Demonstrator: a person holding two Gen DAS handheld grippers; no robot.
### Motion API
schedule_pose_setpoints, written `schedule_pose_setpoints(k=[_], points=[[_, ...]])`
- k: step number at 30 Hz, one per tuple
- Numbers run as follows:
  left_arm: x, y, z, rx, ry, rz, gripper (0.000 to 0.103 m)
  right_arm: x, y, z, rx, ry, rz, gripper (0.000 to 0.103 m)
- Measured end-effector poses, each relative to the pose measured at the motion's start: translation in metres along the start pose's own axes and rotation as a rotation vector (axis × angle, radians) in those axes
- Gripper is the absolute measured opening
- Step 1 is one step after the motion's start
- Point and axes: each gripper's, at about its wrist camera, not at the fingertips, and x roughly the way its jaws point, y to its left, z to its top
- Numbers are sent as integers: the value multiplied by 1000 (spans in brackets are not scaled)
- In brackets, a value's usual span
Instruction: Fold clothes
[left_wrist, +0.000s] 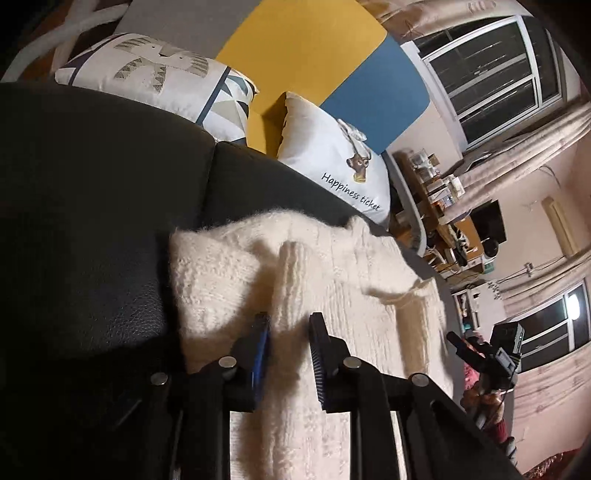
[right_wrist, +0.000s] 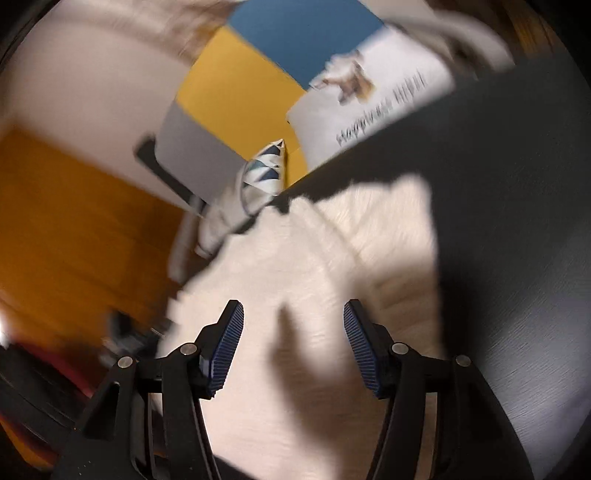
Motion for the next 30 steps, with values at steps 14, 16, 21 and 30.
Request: schedule_pose_setpoints(k=[14,16,21,30], points=[[1,-6,-5,78,-45,3,7,69,12,43,-271,228,-176,34],[-6,-13,-9,90,-78,5,6,70,30,39,-348,240,-242,7],[-47,-31,-10,102,-227,-86,6,46,75,30,-471,185,-277,7],[-45,-27,29,67,-309,-45,6,24,79,64,-409,36,-275,7]])
